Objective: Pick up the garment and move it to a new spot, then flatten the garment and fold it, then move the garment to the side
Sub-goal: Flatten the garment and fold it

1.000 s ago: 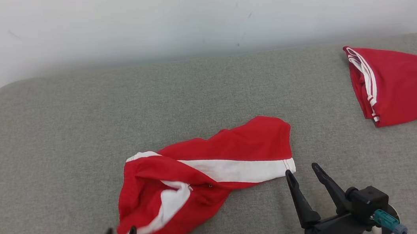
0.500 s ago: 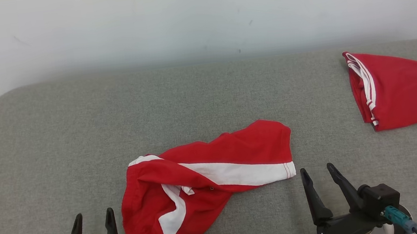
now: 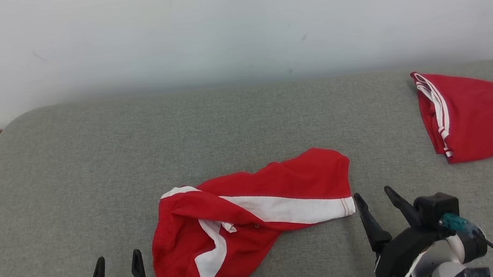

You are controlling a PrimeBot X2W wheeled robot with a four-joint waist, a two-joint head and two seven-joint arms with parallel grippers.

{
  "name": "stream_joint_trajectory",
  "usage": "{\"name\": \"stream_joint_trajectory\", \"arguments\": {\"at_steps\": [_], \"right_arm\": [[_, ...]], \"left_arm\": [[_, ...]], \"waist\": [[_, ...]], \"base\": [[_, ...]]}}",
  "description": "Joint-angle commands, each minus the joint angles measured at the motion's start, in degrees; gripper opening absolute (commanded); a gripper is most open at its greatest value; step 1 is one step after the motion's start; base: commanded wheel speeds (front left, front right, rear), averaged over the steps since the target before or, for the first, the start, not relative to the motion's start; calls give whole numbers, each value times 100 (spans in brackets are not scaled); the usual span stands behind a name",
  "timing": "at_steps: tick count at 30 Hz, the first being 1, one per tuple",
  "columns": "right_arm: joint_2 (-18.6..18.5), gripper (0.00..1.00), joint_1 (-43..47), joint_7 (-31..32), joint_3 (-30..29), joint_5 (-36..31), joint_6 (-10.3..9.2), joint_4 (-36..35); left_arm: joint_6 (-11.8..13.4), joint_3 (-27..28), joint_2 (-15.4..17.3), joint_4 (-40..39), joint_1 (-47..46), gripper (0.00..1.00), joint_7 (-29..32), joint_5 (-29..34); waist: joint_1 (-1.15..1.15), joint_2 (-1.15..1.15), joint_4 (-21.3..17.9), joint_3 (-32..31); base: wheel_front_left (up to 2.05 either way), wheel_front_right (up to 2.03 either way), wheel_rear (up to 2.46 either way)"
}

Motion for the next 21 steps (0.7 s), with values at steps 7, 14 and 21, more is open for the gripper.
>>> {"name": "stream_joint_trajectory", "arguments": {"at_steps": [7, 14, 21], "right_arm": [[-236, 100, -918, 240, 51, 379, 0, 1153], [-323, 100, -1673, 417, 284, 705, 0, 2746], [-211, 0, -2000, 496, 656, 1038, 1, 3531]], "left_arm": [[-281, 99, -227, 165, -43, 100, -29, 186], [-513, 155, -455, 297, -128, 100, -29, 349], [-646, 281, -599, 393, -171, 100, -29, 462]], "waist": [[0, 0, 353, 53], [0, 0, 691, 178], [0, 0, 816, 259]], "base": [[0, 0, 0], [0, 0, 0], [0, 0, 0]]}}
